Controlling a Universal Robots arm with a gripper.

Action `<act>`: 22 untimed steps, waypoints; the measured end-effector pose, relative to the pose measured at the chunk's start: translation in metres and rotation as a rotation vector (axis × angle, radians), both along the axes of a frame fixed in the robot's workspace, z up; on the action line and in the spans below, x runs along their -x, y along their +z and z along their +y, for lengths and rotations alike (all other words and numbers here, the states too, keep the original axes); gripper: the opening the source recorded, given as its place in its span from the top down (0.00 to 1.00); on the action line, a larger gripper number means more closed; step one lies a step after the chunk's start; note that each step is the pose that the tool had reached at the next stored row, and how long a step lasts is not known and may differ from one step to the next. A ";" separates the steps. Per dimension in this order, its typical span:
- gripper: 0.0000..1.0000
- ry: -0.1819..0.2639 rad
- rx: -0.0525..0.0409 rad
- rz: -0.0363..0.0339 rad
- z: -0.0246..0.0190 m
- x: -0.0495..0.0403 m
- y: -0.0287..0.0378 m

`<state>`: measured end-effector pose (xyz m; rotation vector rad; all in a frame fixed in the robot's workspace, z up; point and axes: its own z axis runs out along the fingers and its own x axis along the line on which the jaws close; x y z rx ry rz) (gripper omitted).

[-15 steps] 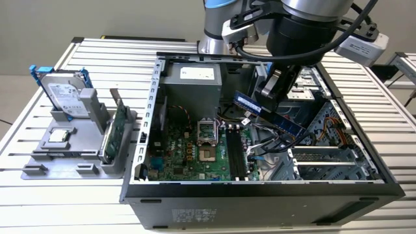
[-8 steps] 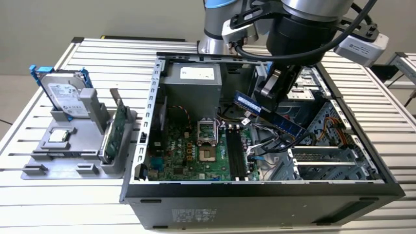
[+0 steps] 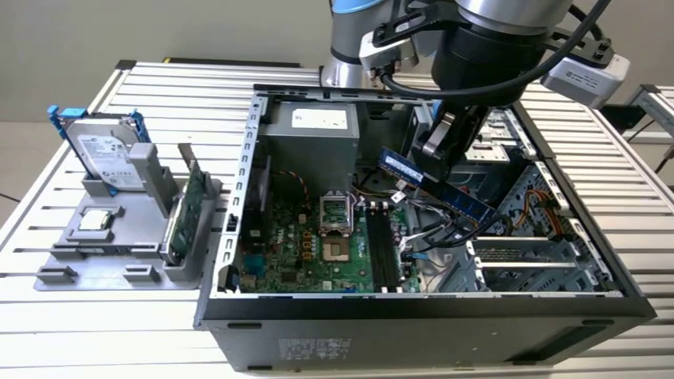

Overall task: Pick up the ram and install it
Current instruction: 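Insert the ram into the slot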

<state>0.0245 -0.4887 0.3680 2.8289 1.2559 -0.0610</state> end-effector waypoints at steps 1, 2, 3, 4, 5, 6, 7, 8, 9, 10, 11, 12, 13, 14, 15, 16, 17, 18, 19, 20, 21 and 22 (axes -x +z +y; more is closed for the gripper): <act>1.00 -0.001 0.0000 0.0000 0.0000 0.0000 0.0000; 1.00 -0.001 0.0000 0.0001 0.0000 0.0000 0.0000; 1.00 -0.003 0.0000 0.0000 0.0000 0.0000 0.0000; 1.00 -0.005 -0.0001 0.0000 0.0000 0.0000 0.0000; 1.00 -0.008 0.0000 0.0000 0.0000 0.0000 0.0000; 1.00 -0.012 -0.0001 0.0000 0.0000 0.0000 0.0000; 1.00 -0.016 -0.0001 0.0000 0.0000 0.0000 0.0000; 1.00 -0.021 0.0000 0.0000 0.0000 0.0000 0.0000; 1.00 -0.027 -0.0001 0.0000 0.0000 0.0000 0.0000; 1.00 -0.032 0.0000 0.0000 0.0000 0.0000 0.0000; 1.00 -0.038 0.0000 0.0000 0.0000 0.0000 0.0000; 1.00 -0.044 0.0001 0.0000 0.0000 0.0000 0.0000; 1.00 -0.049 0.0002 0.0000 0.0000 0.0000 0.0000; 1.00 -0.054 0.0004 0.0000 0.0000 0.0000 0.0000; 1.00 -0.060 0.0004 0.0000 0.0000 0.0000 0.0000; 1.00 -0.065 0.0005 0.0000 0.0000 0.0000 0.0000; 1.00 -0.071 0.0004 0.0000 0.0000 0.0000 0.0000; 1.00 -0.077 0.0004 0.0000 0.0000 0.0000 0.0000; 1.00 -0.083 0.0004 0.0000 0.0000 0.0000 0.0000; 1.00 -0.089 0.0004 0.0000 0.0000 0.0000 0.0000; 1.00 -0.096 0.0005 0.0000 0.0000 0.0000 0.0000; 1.00 -0.102 0.0005 0.0000 0.0000 0.0000 0.0000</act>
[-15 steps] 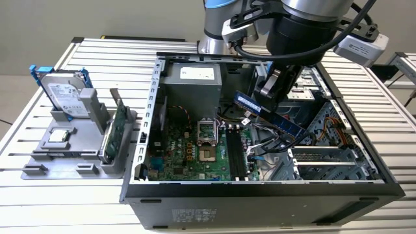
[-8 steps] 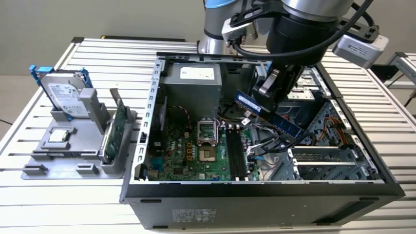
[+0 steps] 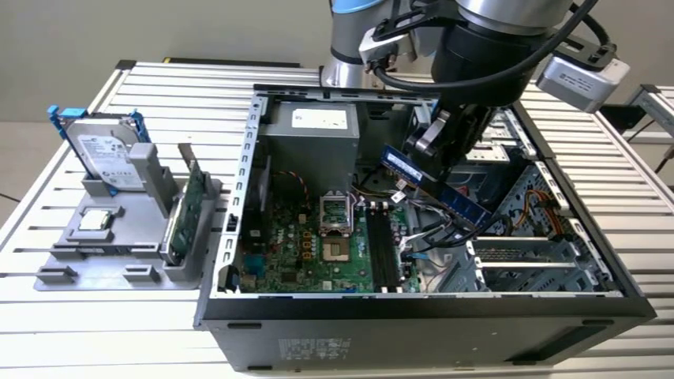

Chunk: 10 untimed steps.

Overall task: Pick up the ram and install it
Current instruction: 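Insert the ram into the slot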

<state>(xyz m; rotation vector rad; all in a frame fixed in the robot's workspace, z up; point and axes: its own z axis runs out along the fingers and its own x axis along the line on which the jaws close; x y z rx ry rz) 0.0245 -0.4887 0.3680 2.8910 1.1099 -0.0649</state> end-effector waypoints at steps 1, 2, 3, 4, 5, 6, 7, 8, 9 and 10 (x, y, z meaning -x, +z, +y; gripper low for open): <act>1.00 -0.006 0.0000 0.0000 0.0000 0.0000 0.0000; 1.00 -0.013 0.0000 0.0000 0.0000 0.0000 0.0000; 1.00 -0.019 0.0000 0.0000 0.0000 0.0000 0.0000; 1.00 -0.026 0.0000 0.0000 0.0000 0.0000 0.0000; 1.00 -0.032 0.0000 0.0000 0.0000 0.0000 0.0000; 1.00 -0.039 0.0000 0.0000 0.0000 0.0000 0.0000; 1.00 -0.046 0.0000 0.0001 0.0000 0.0000 0.0000; 1.00 -0.053 0.0000 0.0000 0.0000 0.0000 0.0000; 1.00 -0.061 0.0000 0.0000 0.0000 0.0000 0.0000; 1.00 -0.068 0.0000 0.0000 0.0000 0.0000 0.0000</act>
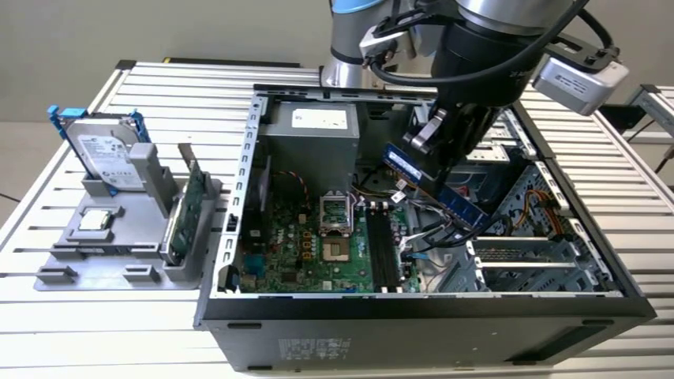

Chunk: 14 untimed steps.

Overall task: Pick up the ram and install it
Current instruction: 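Insert the ram into the slot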

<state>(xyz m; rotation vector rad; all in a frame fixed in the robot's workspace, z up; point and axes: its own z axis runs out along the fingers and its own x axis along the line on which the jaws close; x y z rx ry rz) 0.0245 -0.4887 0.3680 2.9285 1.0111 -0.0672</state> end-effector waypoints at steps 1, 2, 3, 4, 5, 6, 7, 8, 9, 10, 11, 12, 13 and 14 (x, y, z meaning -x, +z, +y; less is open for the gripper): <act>1.00 -0.008 0.0000 0.0000 0.0000 0.0000 0.0000; 1.00 -0.016 0.0000 0.0000 0.0000 0.0000 0.0000; 1.00 -0.024 0.0000 0.0000 0.0000 0.0000 0.0000; 1.00 -0.033 0.0000 0.0000 0.0000 0.0000 0.0000; 1.00 -0.041 0.0000 0.0000 0.0000 0.0000 0.0000; 1.00 -0.049 0.0000 0.0000 0.0000 0.0000 0.0000; 1.00 -0.057 0.0000 0.0000 0.0000 0.0000 0.0000; 1.00 -0.065 0.0000 0.0000 0.0000 0.0000 0.0000; 1.00 -0.073 0.0000 0.0000 0.0000 0.0000 0.0000; 1.00 -0.081 0.0000 0.0000 0.0000 0.0000 0.0000; 1.00 -0.089 0.0000 0.0000 0.0000 0.0000 0.0000; 1.00 -0.096 0.0000 0.0000 0.0000 0.0000 0.0000; 1.00 -0.104 0.0000 0.0000 0.0000 0.0000 0.0000; 1.00 -0.112 0.0000 0.0000 0.0000 0.0000 0.0000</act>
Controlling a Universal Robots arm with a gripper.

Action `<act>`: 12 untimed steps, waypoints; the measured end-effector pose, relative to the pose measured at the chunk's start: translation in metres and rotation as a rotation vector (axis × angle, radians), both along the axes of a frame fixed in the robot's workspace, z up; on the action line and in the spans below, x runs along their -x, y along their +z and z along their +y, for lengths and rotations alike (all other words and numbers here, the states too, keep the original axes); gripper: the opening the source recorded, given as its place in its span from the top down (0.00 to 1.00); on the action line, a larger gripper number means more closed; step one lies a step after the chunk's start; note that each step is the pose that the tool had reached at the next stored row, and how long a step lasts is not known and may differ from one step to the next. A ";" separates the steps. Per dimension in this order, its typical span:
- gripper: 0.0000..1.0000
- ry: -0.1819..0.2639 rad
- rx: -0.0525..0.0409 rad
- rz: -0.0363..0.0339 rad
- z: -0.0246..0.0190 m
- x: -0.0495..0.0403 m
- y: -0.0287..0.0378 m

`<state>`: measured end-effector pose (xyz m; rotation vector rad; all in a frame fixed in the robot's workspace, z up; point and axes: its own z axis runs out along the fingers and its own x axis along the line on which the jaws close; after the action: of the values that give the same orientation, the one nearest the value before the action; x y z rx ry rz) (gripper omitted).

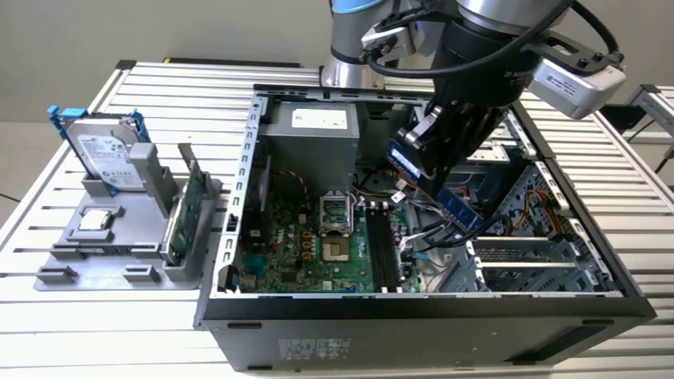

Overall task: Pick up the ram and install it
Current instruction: 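Insert the ram into the slot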

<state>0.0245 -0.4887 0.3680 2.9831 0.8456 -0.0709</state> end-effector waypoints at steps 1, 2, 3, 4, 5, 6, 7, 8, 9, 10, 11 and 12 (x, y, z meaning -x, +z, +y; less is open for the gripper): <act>1.00 -0.008 0.0000 0.0000 0.0000 0.0000 0.0000; 1.00 -0.015 0.0000 0.0000 0.0000 0.0000 0.0000; 1.00 -0.023 0.0000 0.0000 0.0000 0.0000 0.0000; 1.00 -0.030 0.0000 0.0000 0.0000 0.0000 0.0000; 1.00 -0.038 0.0000 0.0000 0.0000 0.0000 0.0000; 1.00 -0.046 0.0000 0.0000 0.0000 0.0000 0.0000; 1.00 -0.053 0.0000 0.0000 0.0000 0.0000 0.0000; 1.00 -0.061 0.0000 0.0000 0.0000 0.0000 0.0000; 1.00 -0.069 0.0000 0.0000 0.0000 0.0000 0.0000; 1.00 -0.076 0.0001 0.0000 0.0000 0.0000 0.0000; 1.00 -0.083 0.0000 0.0000 0.0000 0.0000 0.0000; 1.00 -0.091 0.0000 0.0000 0.0000 0.0000 0.0000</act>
<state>0.0245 -0.4888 0.3680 3.0205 0.7092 -0.0737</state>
